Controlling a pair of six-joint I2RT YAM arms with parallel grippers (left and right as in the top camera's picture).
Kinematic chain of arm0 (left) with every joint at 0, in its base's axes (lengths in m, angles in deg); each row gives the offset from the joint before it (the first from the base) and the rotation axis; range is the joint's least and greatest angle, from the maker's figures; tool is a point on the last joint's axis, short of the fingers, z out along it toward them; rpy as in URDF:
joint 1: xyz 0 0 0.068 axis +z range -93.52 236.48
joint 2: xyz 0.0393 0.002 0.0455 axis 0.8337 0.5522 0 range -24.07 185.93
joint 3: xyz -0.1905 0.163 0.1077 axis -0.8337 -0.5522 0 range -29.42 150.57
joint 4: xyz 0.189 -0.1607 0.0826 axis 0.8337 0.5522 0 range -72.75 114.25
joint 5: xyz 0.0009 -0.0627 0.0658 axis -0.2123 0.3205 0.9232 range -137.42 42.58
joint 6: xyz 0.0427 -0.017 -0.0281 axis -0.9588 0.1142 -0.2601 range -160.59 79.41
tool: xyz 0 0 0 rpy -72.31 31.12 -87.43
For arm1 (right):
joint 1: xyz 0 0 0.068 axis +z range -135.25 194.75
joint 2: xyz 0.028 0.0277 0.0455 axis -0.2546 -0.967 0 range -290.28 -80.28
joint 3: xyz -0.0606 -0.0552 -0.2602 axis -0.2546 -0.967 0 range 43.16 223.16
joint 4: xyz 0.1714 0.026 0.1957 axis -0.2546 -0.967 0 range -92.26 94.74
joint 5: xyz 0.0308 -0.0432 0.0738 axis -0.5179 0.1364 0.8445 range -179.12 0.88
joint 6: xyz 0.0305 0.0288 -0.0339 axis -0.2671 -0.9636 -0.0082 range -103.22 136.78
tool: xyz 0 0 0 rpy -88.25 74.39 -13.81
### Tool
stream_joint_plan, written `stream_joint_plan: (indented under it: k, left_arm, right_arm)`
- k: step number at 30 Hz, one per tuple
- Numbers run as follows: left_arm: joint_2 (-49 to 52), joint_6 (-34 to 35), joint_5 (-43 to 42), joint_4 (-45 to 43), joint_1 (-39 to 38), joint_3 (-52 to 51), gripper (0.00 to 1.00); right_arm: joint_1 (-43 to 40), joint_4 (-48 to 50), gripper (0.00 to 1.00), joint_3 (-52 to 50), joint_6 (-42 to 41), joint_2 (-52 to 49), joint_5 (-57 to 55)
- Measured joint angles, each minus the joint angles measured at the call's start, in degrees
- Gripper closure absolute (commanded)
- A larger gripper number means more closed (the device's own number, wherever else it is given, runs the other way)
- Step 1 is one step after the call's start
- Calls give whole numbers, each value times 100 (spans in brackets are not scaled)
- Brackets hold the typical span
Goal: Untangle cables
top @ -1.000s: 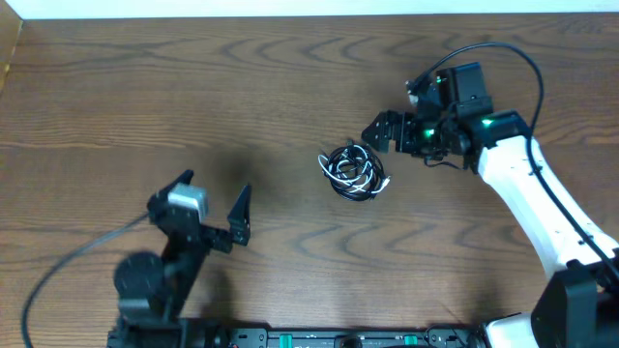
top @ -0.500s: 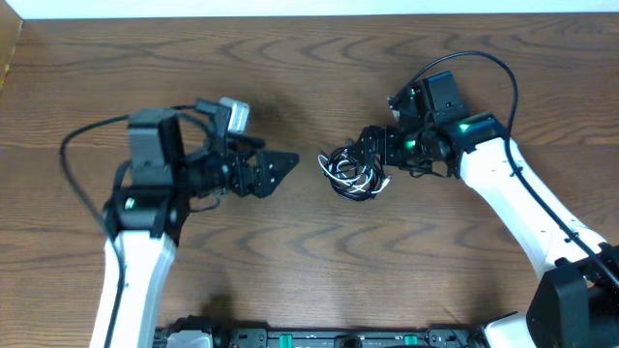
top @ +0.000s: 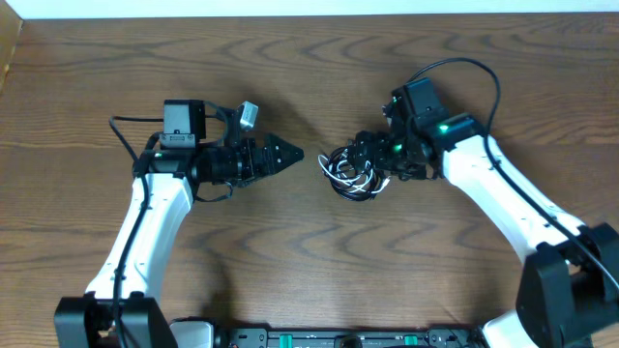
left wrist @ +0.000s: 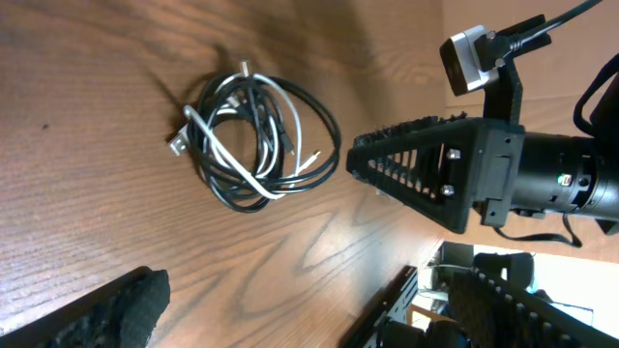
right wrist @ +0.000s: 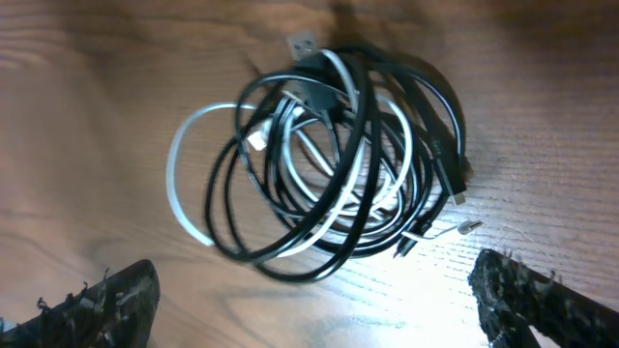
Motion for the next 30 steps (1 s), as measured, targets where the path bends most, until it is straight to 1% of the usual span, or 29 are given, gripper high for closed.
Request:
stream_joint_plan:
  k: [1,2,6,8,9,11,14,18,21,23,24,26,27,28,30]
  left_arm:
    - [48,17,33,0,0,0,2]
    - [83,28,76,0,0,0,3]
    - [197,42,487,2,0,2,2]
    - [205,44,649,4,0,0,2]
    - [205,44,710,9,0,0,2]
    - [205,46,793,13,0,0,2]
    - [205,55,859,20,0,0,2]
    - [205,57,918,26,0,0,2]
    - [205,57,931,44,0,2,2]
    - [205,59,942,42,0,0,2]
    - [205,59,944,44,0,2,2]
    - [205,59,946,44,0,0,2]
    - [205,59,955,44,0,0,2]
    - [205,57,962,44,0,0,2]
    - [205,59,964,44,0,0,2]
  right_arm:
    - [35,26,12,0,-37,-63,-15]
    - [66,46,15,0,-79,-111,-24]
    - [201,83,16,0,-374,-297,-42]
    - [240,96,20,0,-435,-358,-42]
    - [258,105,24,0,-466,-369,-44]
    - [282,164,36,0,-538,-376,-48]
    - [304,240,43,0,-564,-376,-50]
    - [306,339,59,0,-590,-376,-61]
    - [306,402,61,0,-629,-376,-72]
    - [306,444,65,0,-629,-376,-79]
    - [306,461,69,0,-634,-376,-85]
    - [306,479,84,0,-625,-376,-92]
    - [306,481,89,0,-621,-376,-96]
    - [306,481,93,0,-647,-376,-94]
    - [306,492,96,0,-649,-376,-90]
